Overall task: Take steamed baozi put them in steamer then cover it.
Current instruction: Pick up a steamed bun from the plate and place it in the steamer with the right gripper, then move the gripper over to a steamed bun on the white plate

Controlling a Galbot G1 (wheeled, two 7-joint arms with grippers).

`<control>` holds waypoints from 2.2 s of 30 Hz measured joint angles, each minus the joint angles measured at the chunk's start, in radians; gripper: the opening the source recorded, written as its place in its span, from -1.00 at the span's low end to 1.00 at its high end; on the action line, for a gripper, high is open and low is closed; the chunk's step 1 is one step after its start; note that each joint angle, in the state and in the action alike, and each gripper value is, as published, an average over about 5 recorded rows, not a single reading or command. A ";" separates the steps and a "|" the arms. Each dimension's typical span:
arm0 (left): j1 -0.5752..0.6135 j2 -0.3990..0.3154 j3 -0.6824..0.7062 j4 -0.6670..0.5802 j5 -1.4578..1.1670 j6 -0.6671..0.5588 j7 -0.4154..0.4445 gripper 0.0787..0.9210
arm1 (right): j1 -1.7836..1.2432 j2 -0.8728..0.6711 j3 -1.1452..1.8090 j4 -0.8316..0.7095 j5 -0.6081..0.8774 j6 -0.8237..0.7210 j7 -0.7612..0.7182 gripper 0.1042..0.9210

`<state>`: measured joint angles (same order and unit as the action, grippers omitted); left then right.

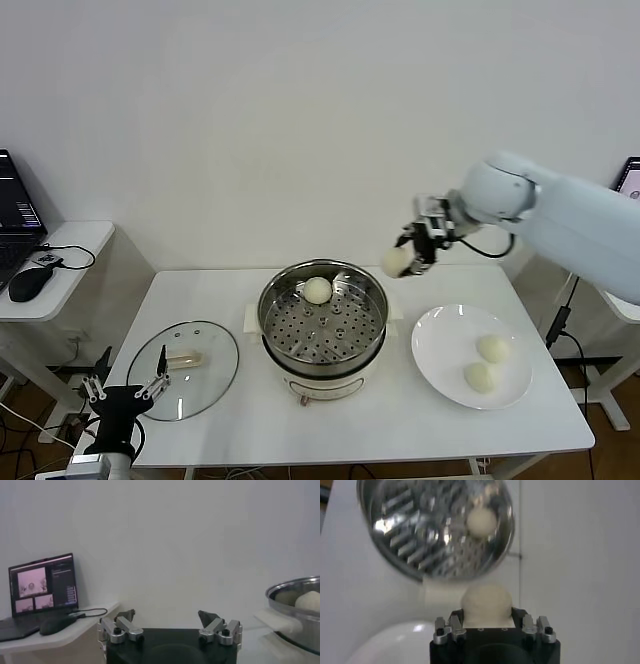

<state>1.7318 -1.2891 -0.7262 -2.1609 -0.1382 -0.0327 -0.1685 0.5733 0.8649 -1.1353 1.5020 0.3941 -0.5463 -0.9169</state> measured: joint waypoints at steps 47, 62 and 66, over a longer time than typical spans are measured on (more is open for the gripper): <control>-0.016 -0.012 -0.018 0.004 -0.009 -0.003 -0.001 0.77 | -0.080 0.356 -0.058 -0.188 0.034 -0.094 0.018 0.76; -0.023 0.002 0.007 0.014 -0.007 -0.001 0.001 0.77 | 0.057 -0.109 -0.088 0.081 -0.108 0.084 -0.187 0.76; -0.021 0.009 0.012 0.017 -0.007 -0.001 0.001 0.77 | 0.041 -0.247 -0.079 0.140 -0.177 0.139 -0.219 0.76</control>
<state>1.7111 -1.2804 -0.7145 -2.1436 -0.1450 -0.0335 -0.1675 0.6147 0.6183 -1.2141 1.6421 0.2167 -0.4078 -1.1355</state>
